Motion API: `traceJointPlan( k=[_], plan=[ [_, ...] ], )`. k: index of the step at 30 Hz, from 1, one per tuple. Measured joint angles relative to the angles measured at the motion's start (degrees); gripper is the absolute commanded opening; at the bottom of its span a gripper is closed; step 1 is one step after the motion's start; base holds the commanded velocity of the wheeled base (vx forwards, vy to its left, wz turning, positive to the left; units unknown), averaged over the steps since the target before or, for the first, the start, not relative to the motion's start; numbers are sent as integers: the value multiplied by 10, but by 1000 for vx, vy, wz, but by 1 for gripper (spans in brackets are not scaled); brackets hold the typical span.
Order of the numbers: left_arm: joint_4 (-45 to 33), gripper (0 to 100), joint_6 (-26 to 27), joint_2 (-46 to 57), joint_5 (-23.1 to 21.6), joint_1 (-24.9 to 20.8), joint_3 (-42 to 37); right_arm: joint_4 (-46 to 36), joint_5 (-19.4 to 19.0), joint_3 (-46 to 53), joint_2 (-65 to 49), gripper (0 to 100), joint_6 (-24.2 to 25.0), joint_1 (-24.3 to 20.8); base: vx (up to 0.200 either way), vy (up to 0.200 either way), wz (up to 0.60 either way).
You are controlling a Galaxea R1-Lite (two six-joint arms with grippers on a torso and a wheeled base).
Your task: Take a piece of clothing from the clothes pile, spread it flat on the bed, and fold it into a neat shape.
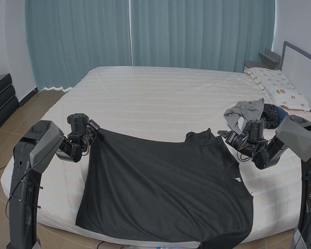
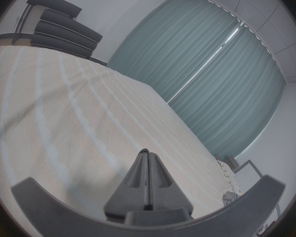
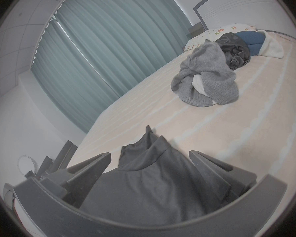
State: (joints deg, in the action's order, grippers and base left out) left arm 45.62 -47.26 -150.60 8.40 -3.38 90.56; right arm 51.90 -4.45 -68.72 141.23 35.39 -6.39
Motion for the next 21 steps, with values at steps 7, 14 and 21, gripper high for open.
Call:
traceJointPlan(
  k=[7, 14, 21],
  plan=[
    [1, 0, 1, -5, 4, 7, 14, -39, 1, -93, 66, 100, -20, 5, 0, 0, 0],
    [1, 0, 1, -9, 4, 9, 17, -75, -5, -171, 102, 100, -30, 3, 0, 0, 0],
    [0, 0, 0, -10, 4, 9, 12, -100, -9, -220, 129, 0, -31, -6, 0, 0, 0]
  ],
)
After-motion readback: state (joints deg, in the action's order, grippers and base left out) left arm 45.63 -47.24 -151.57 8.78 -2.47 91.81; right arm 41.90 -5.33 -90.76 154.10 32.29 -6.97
